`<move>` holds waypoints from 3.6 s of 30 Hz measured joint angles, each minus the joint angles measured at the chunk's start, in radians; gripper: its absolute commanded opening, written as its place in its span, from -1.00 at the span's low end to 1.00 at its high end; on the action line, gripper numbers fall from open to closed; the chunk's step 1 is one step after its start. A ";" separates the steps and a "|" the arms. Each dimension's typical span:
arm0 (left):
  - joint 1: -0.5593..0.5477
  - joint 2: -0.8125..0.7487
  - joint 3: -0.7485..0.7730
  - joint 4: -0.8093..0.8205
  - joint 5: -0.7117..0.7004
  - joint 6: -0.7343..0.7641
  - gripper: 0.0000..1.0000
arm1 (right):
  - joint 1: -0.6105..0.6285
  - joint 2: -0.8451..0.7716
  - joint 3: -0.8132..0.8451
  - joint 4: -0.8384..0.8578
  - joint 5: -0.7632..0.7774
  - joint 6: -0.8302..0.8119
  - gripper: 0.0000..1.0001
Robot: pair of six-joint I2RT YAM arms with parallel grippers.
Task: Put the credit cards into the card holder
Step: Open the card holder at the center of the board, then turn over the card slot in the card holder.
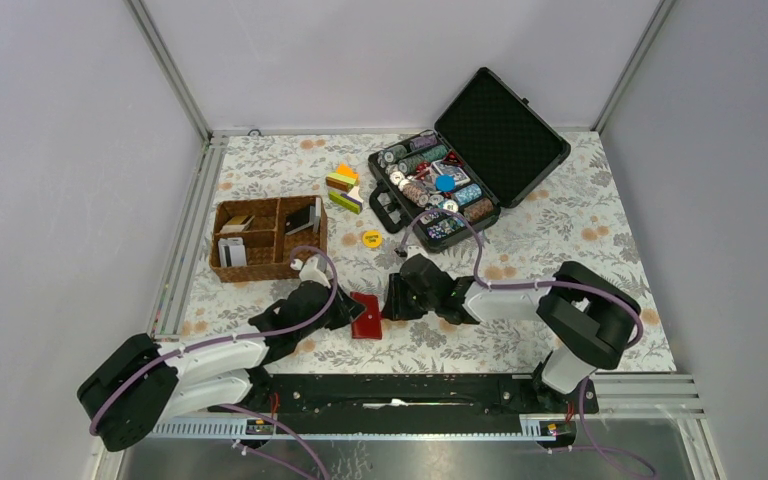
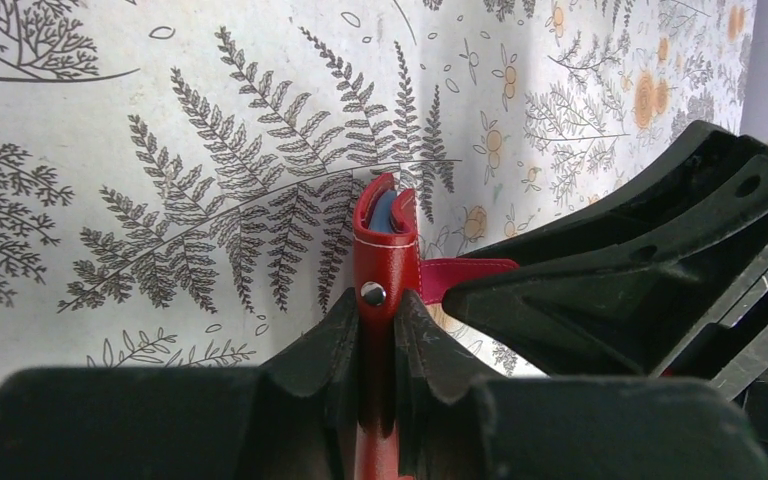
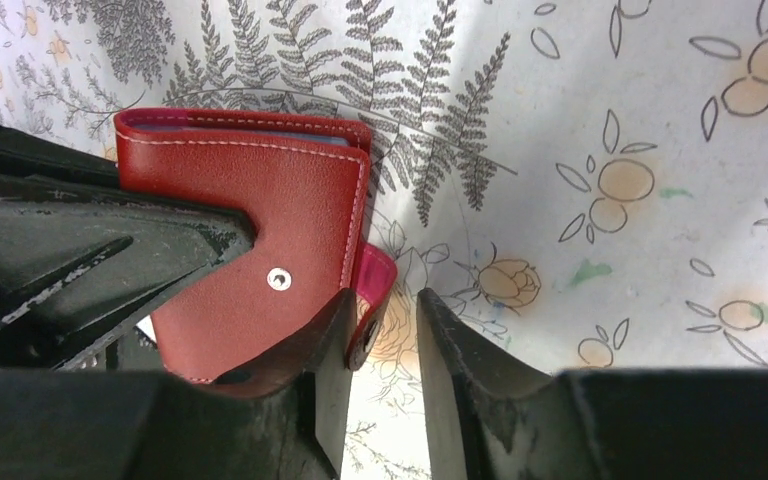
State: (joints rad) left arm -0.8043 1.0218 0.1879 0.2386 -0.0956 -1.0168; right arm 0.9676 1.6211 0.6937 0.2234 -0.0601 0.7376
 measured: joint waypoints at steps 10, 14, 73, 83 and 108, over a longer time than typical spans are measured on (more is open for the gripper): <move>-0.003 -0.015 0.035 -0.090 -0.060 0.062 0.74 | 0.000 0.026 0.039 -0.040 0.020 -0.044 -1.00; -0.003 -0.081 0.042 -0.165 -0.079 0.097 0.98 | 0.000 -0.039 0.039 -0.078 0.023 -0.045 -1.00; -0.115 0.014 0.191 -0.348 -0.146 0.197 0.21 | 0.000 -0.285 0.029 -0.190 0.020 -0.070 -1.00; -0.136 0.011 0.210 -0.483 -0.256 0.188 0.21 | 0.000 -0.285 0.004 -0.193 0.033 -0.070 -1.00; -0.150 -0.090 0.127 -0.426 -0.233 0.145 -0.33 | 0.000 -0.380 -0.013 -0.356 0.224 -0.090 0.07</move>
State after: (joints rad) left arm -0.9539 0.9314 0.3149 -0.1875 -0.3290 -0.8722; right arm 0.9676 1.2411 0.6811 -0.1329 0.1642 0.6472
